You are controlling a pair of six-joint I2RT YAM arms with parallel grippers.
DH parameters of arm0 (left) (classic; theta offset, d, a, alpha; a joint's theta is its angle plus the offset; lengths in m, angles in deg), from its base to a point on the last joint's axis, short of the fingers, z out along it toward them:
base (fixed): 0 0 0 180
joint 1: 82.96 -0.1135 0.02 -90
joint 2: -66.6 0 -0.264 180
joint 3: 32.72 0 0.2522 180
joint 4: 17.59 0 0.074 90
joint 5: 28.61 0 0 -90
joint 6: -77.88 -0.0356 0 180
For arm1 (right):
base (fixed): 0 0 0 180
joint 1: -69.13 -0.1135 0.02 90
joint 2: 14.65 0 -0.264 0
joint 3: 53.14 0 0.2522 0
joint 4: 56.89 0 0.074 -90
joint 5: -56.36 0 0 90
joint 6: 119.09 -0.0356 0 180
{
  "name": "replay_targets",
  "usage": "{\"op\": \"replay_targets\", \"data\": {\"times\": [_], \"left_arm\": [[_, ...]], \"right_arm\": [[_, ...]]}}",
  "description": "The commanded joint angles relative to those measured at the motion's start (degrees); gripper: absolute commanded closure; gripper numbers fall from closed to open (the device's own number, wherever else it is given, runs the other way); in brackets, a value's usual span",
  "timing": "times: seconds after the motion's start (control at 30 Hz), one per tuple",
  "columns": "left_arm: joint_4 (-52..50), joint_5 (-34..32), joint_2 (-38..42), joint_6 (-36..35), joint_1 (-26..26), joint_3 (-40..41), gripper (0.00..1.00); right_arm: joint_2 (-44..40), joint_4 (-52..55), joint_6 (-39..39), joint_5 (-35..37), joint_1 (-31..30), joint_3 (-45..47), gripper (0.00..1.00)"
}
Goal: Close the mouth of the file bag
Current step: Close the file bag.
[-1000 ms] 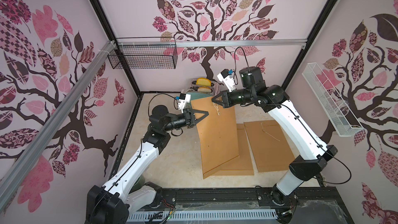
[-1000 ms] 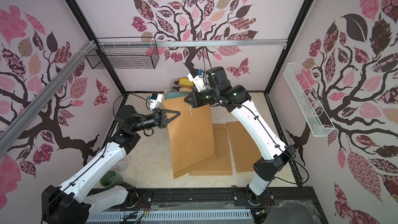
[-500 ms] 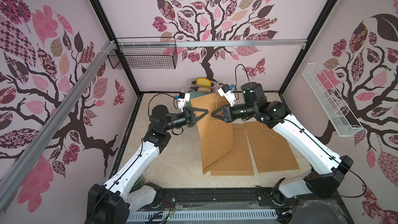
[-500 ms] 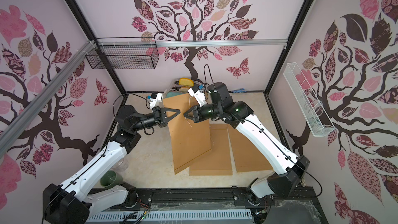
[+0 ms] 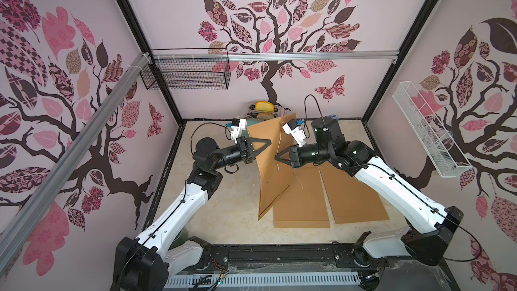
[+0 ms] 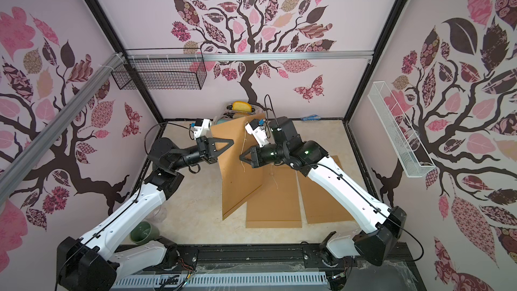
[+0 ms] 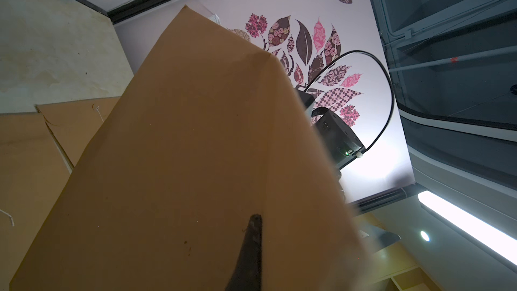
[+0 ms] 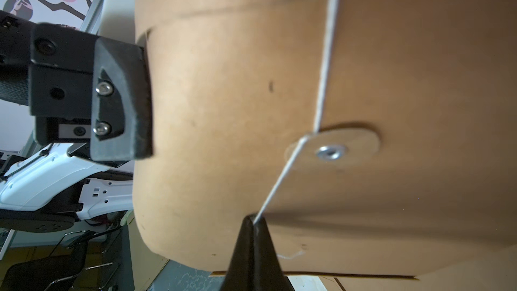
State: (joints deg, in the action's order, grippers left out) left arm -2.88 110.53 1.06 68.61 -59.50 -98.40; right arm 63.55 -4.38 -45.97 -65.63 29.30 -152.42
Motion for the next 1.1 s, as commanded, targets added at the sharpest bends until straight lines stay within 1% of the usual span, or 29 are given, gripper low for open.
{"op": "replay_targets", "data": {"times": [0.0, 0.13, 0.2, 0.27, 0.33, 0.47, 0.6, 0.67, 0.77, 0.9, 1.07], "left_arm": [[7.12, -0.03, -0.13, 2.93, 0.43, 0.56, 1.00], [6.93, -0.53, 0.54, 2.75, 0.44, 0.59, 1.00], [4.56, -0.20, 0.84, 1.17, 0.44, -0.01, 1.00], [1.18, -0.25, 1.33, -1.49, 0.78, -0.26, 1.00], [1.58, -0.62, 1.10, -1.43, 1.37, 0.32, 1.00], [3.31, -1.06, 0.11, -0.75, 2.04, 0.79, 1.00], [3.61, -1.40, -0.57, -1.16, 2.05, 0.60, 1.00], [3.66, -1.17, -0.97, -1.10, 2.11, 0.58, 1.00], [1.63, -0.77, -1.04, -2.14, 2.11, 0.71, 1.00], [4.07, -1.24, -1.08, -0.64, 2.11, 1.20, 1.00], [8.12, -1.68, -1.59, 2.33, 2.11, 0.81, 1.00]], "right_arm": [[-0.94, -0.60, 0.54, 1.27, -0.31, 0.60, 1.00], [-1.18, -0.89, 0.62, 1.15, 0.52, 2.04, 1.00], [-1.51, -1.64, 0.15, 0.90, 0.82, 2.93, 1.00], [-1.73, -1.79, -0.77, 0.62, 0.81, 2.21, 1.00], [-1.45, -0.90, -1.52, 0.75, 0.81, 0.21, 1.00], [0.87, 8.90, 0.68, 9.09, -1.73, -8.00, 1.00], [2.20, 10.99, 0.71, 10.32, -4.50, -10.29, 1.00], [2.96, 12.48, 0.96, 12.42, -6.06, -11.84, 1.00], [3.48, 13.47, 0.84, 13.01, -6.57, -13.29, 1.00], [3.94, 14.78, 0.60, 13.07, -7.08, -12.95, 1.00], [2.65, 13.32, -0.03, 13.38, -8.36, -6.88, 1.00]]}}
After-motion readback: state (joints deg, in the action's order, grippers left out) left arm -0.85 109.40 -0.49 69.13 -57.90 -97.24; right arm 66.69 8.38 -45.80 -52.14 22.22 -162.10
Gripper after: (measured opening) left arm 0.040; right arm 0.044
